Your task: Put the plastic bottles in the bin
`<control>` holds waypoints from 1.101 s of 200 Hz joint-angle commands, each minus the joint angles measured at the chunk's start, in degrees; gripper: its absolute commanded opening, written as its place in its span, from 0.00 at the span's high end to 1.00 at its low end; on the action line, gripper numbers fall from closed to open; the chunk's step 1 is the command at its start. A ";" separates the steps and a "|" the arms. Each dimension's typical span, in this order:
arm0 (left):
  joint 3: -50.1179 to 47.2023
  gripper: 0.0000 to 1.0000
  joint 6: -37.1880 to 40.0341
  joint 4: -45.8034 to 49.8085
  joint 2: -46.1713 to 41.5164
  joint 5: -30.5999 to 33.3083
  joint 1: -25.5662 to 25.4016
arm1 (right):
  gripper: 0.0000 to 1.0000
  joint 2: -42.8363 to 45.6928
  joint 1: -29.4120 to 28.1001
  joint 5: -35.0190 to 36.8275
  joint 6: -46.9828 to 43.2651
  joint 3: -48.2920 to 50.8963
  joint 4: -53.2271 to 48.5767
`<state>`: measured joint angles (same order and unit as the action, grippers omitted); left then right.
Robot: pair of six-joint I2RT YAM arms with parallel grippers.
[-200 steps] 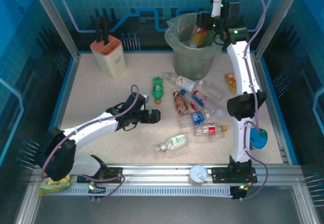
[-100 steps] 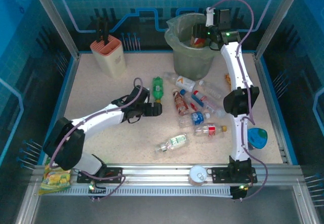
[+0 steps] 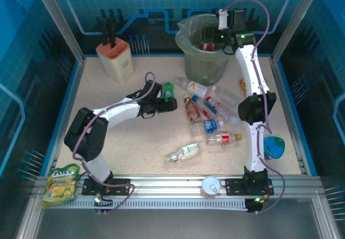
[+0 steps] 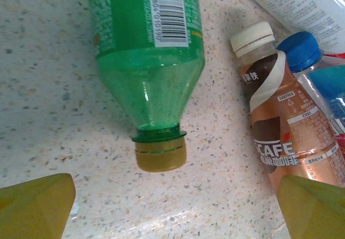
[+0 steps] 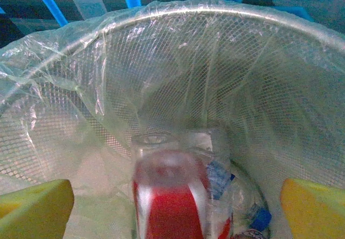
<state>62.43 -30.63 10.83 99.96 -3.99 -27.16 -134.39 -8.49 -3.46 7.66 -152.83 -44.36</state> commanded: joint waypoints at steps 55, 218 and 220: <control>5.45 0.10 -0.92 2.75 7.15 -1.30 -0.08 | 0.00 18.13 1.29 -7.48 0.69 7.04 -2.17; 10.98 0.66 2.46 4.38 12.57 5.28 0.07 | 0.02 63.17 -1.88 -26.10 19.85 77.07 15.34; 10.90 0.67 2.56 4.38 12.44 5.28 0.02 | 0.02 63.48 -1.92 -26.05 20.20 77.60 15.57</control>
<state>74.06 -29.45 15.79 113.75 0.49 -27.16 -75.53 -9.72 -27.09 21.61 -79.68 -34.37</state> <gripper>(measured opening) 0.359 0.988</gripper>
